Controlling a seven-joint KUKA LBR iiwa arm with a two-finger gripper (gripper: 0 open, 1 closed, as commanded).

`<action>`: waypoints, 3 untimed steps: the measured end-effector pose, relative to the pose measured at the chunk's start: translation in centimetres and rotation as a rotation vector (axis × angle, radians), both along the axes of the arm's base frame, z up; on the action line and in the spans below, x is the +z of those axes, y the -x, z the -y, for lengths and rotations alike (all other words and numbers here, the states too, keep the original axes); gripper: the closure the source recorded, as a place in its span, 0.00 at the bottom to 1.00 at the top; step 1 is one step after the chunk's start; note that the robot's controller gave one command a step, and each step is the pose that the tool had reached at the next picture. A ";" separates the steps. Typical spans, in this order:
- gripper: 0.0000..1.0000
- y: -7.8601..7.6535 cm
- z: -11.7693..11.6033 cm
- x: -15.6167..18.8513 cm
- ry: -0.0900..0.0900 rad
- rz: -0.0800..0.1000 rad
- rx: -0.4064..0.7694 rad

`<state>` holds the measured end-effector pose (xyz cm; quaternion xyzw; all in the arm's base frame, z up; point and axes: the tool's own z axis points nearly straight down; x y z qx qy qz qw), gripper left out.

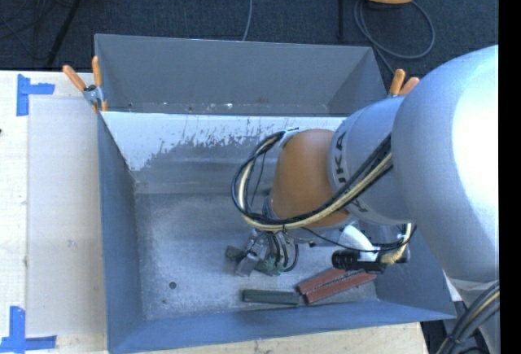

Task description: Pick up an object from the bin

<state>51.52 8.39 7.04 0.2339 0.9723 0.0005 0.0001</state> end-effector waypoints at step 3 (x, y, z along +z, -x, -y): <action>1.00 0.1 0.1 1.5 0.001 -0.005 0.001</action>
Offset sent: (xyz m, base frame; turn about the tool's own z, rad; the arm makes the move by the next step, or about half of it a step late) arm 0.0000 -0.0002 0.0159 0.0000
